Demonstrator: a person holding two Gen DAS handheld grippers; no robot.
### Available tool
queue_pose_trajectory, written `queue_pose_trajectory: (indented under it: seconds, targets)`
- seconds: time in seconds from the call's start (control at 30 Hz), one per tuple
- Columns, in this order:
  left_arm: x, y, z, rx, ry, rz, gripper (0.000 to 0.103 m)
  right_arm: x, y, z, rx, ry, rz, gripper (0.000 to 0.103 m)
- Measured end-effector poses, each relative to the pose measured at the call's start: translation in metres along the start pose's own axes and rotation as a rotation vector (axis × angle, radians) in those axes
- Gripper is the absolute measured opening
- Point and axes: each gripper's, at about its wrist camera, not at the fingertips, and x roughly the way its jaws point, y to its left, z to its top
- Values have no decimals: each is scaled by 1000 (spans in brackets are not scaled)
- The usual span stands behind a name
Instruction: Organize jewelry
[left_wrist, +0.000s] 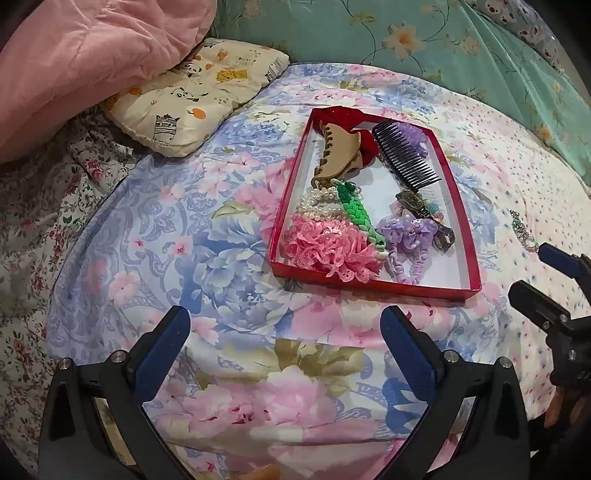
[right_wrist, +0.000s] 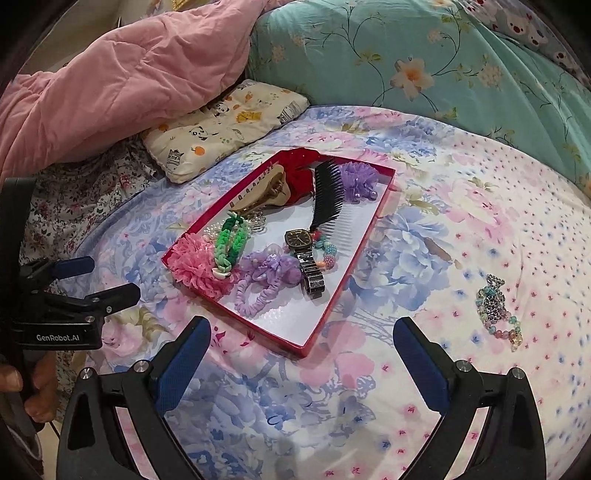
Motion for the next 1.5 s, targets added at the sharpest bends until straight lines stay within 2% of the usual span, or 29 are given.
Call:
queue_pose_trajectory:
  seconds: [1.5]
  targets:
    - [2,-1,-1,5,10,2,103,-3,10,1,-17,-4,16,100]
